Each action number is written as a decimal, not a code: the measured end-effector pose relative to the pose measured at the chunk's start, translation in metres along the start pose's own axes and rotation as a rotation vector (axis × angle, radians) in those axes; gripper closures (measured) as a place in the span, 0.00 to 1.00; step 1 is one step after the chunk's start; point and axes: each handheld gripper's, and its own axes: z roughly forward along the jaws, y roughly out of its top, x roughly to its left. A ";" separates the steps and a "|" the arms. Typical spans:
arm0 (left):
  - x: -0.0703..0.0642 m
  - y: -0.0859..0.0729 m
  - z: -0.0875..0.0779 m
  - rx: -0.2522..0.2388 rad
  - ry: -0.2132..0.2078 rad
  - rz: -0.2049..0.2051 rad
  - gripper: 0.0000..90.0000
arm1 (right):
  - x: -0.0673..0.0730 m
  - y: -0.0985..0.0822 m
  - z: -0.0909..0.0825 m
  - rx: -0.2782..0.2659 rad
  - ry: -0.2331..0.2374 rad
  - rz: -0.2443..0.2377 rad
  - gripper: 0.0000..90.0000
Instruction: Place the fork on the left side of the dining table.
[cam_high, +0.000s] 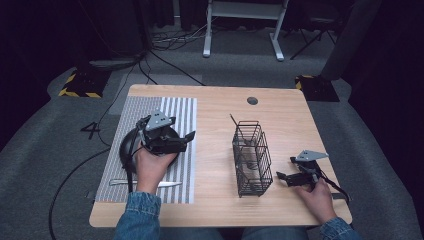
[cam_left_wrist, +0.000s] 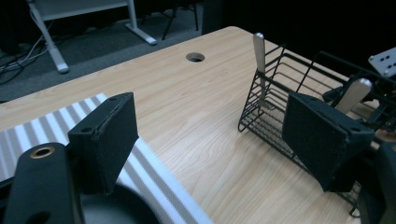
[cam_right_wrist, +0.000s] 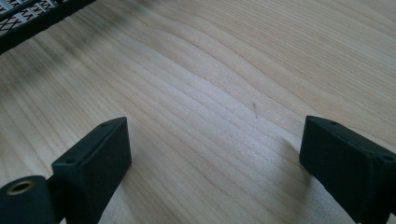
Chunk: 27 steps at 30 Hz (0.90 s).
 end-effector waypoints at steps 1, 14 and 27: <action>-0.001 0.002 0.003 0.002 -0.004 -0.002 0.21 | 0.000 0.000 0.000 0.000 0.000 0.000 0.10; -0.009 0.018 0.057 -0.005 -0.056 -0.019 0.23 | 0.000 0.000 0.000 -0.001 0.002 -0.001 0.10; -0.027 0.027 0.098 0.026 -0.122 -0.031 0.39 | 0.000 0.000 -0.001 -0.001 0.003 -0.004 0.11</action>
